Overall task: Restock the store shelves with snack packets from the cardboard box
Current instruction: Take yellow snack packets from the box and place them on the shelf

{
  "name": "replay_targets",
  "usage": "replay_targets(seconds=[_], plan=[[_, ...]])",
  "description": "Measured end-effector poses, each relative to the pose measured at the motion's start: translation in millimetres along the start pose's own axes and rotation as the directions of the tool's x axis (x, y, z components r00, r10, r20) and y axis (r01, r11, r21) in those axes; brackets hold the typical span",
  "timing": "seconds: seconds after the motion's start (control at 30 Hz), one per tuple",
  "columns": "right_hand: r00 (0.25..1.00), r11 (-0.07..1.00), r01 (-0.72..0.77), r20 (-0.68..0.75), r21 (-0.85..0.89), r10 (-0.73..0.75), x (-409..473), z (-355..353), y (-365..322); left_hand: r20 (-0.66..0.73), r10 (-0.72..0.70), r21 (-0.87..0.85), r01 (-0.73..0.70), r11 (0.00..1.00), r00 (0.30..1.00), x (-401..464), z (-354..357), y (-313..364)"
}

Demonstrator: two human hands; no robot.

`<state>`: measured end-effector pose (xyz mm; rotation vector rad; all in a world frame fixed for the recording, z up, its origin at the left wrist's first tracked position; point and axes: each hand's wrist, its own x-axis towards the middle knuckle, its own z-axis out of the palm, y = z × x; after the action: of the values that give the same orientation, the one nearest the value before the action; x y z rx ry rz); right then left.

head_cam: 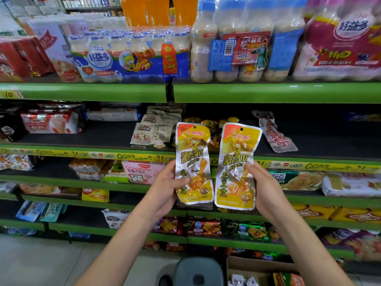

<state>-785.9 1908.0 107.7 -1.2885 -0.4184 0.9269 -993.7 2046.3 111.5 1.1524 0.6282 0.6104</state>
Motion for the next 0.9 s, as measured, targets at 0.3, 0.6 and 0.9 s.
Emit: replay_targets(seconds=[0.3, 0.6, 0.9], plan=[[0.996, 0.984, -0.081, -0.016, 0.158, 0.084, -1.0, 3.2, -1.0, 0.072, -0.079, -0.077, 0.084, 0.993, 0.994, 3.1, 4.9, -0.7], [0.992, 0.978, -0.127, 0.037, 0.162, 0.123, -7.9, 2.9, -2.3, 0.175, -0.109, -0.305, 0.159, 0.939, 0.978, 2.0, 6.7, -3.1], [0.990, 0.981, -0.129, 0.070, 0.144, 0.120, -5.9, 0.8, -1.5, 0.073, -0.186, -0.396, 0.199, 0.896, 0.980, 8.8, 11.8, -14.9]])
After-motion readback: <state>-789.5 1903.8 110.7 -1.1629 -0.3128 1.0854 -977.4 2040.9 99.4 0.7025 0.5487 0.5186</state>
